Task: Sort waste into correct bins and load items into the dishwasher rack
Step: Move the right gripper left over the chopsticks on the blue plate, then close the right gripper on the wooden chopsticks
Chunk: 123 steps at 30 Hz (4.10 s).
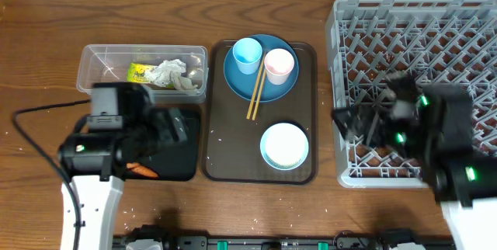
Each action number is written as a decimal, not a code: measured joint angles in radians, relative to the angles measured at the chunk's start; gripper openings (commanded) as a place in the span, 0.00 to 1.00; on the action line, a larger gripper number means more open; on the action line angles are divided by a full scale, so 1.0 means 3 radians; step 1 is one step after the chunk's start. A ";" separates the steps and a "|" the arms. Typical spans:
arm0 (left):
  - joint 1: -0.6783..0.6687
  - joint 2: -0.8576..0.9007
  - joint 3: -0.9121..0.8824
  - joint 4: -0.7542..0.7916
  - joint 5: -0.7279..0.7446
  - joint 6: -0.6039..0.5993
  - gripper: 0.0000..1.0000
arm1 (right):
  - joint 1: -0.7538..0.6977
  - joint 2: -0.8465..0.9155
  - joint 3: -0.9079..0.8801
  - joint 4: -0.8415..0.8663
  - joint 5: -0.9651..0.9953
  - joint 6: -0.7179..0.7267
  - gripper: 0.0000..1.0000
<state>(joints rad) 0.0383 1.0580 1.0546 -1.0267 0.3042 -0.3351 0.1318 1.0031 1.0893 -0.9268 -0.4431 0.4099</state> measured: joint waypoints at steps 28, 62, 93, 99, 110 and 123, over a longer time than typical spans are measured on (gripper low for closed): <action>0.0244 -0.0015 0.0000 0.0067 -0.0065 -0.0003 0.96 | 0.1225 0.1714 0.0094 0.1904 0.0112 0.0712 0.27; 0.0243 -0.0015 0.0000 0.0069 -0.0065 -0.0003 0.97 | 0.1642 0.2023 0.0094 0.1645 0.0992 0.1675 0.17; 0.0244 -0.0015 0.0000 0.0069 -0.0065 -0.0003 0.97 | 0.1764 0.2525 0.0094 0.1909 0.1274 0.2068 0.22; 0.0244 -0.0015 0.0000 0.0069 -0.0065 -0.0003 0.98 | 0.1766 0.2525 0.0094 0.1909 0.1251 0.2099 0.22; 0.0244 -0.0015 0.0000 0.0069 -0.0065 -0.0003 0.98 | 0.1837 0.2525 0.0094 0.1909 0.1254 0.2122 0.22; 0.0244 -0.0015 0.0000 0.0069 -0.0065 -0.0003 0.98 | 0.1884 0.2525 0.0094 0.1909 0.1311 0.2122 0.22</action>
<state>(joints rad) 0.1116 1.0534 1.0546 -1.0061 0.2848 -0.3359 0.6971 1.7607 1.1175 -0.3542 -0.0498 1.0466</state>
